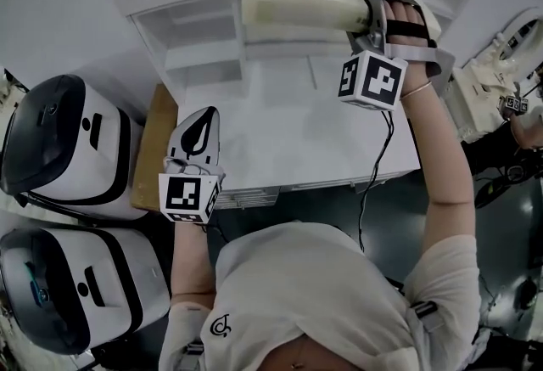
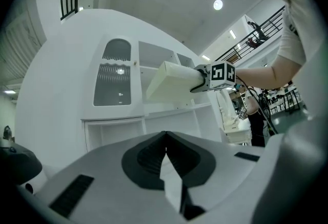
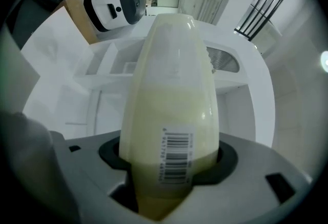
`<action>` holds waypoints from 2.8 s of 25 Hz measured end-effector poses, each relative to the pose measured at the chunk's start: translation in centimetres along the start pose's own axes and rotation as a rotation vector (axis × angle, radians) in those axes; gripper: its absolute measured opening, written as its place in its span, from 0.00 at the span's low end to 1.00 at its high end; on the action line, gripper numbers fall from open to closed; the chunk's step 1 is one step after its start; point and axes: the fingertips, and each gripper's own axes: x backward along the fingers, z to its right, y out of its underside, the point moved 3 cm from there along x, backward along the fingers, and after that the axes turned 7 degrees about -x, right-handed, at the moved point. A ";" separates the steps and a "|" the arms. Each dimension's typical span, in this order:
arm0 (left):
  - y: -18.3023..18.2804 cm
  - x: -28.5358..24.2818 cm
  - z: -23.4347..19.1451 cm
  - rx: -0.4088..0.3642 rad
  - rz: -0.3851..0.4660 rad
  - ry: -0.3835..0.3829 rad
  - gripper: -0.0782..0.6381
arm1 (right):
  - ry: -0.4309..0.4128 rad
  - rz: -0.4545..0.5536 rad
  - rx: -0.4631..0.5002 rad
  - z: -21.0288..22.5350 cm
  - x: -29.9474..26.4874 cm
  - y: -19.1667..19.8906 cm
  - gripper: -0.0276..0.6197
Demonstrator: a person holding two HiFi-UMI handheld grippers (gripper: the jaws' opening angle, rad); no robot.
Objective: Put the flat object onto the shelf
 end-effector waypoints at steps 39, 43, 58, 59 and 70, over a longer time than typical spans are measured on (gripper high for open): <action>6.5 -5.9 -2.0 0.004 -0.194 -0.121 0.13 | -0.334 0.005 -0.001 -9.4 -21.6 0.7 0.64; 6.1 -7.0 -2.0 0.000 -0.165 -0.104 0.13 | -0.367 -0.002 -0.005 -9.9 -22.6 0.8 0.69; 2.4 -10.2 -2.3 -0.013 -0.029 -0.068 0.13 | -0.262 -0.032 0.072 -10.4 -25.2 1.3 0.83; 2.0 -10.2 -2.2 -0.014 -0.019 -0.064 0.13 | -0.250 -0.032 0.074 -10.3 -25.2 1.4 0.85; 1.6 -9.9 -1.9 -0.021 -0.001 -0.012 0.13 | -0.036 -0.023 -0.038 -7.5 -19.5 2.6 0.86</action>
